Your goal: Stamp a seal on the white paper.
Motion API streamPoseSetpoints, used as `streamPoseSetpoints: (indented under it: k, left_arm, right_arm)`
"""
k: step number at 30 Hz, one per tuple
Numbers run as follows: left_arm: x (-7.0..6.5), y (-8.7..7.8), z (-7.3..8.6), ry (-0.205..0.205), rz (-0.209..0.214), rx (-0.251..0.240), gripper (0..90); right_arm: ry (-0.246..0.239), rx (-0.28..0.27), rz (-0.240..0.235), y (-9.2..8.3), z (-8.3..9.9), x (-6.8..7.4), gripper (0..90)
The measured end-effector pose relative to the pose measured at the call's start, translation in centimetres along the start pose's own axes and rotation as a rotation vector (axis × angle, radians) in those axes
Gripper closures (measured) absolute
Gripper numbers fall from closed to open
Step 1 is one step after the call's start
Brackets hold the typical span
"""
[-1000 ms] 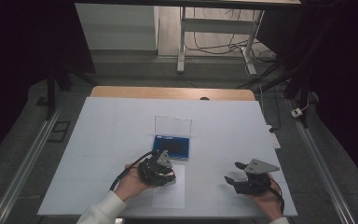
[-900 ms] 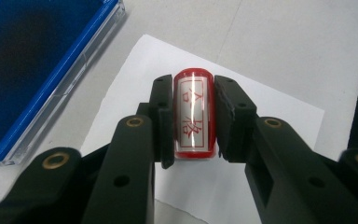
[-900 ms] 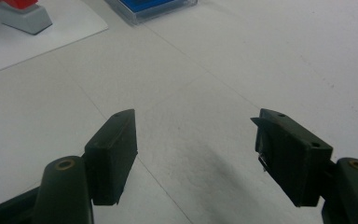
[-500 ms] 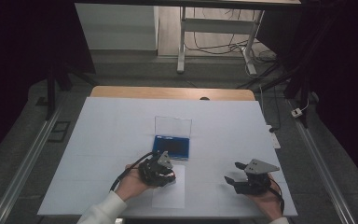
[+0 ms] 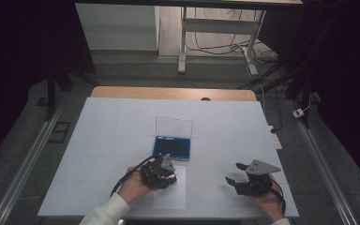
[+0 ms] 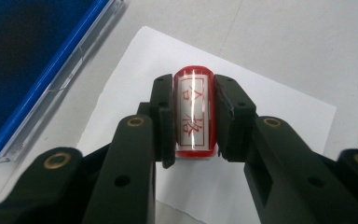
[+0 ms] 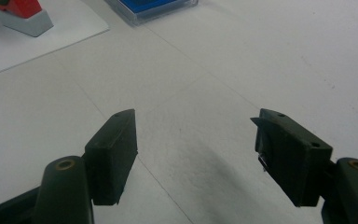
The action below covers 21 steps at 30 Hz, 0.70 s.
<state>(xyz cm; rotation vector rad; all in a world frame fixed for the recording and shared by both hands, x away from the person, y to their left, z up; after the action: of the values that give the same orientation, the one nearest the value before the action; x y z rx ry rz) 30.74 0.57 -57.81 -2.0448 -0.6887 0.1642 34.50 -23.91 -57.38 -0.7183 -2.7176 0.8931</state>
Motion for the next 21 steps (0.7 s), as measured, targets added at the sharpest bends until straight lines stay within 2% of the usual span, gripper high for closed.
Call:
streamPoseSetpoints:
  k: [4, 21]
  left_arm:
    - [-0.11, 0.00, 0.05, 0.007, -0.016, -0.006, 71.0]
    - [-0.06, 0.08, 0.10, 0.002, -0.006, -0.013, 70.9]
  right_arm:
    - [-0.010, 0.001, -0.002, 0.13, -0.06, 0.13, 29.2]
    - [-0.008, -0.002, 0.002, 0.11, -0.09, 0.04, 29.3]
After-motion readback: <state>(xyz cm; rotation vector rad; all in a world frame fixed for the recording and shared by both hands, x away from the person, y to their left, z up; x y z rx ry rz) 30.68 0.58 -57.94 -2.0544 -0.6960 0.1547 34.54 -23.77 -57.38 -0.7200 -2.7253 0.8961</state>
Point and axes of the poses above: each handheld gripper's, and its own axes: y roughly forward along the jaws, z roughly out of its underside, x roughly to its left, the point moved 10 cm from there along y, roughly forward along the jaws, and after that the axes turned 11 degrees about -z, right-handed, at the moved point
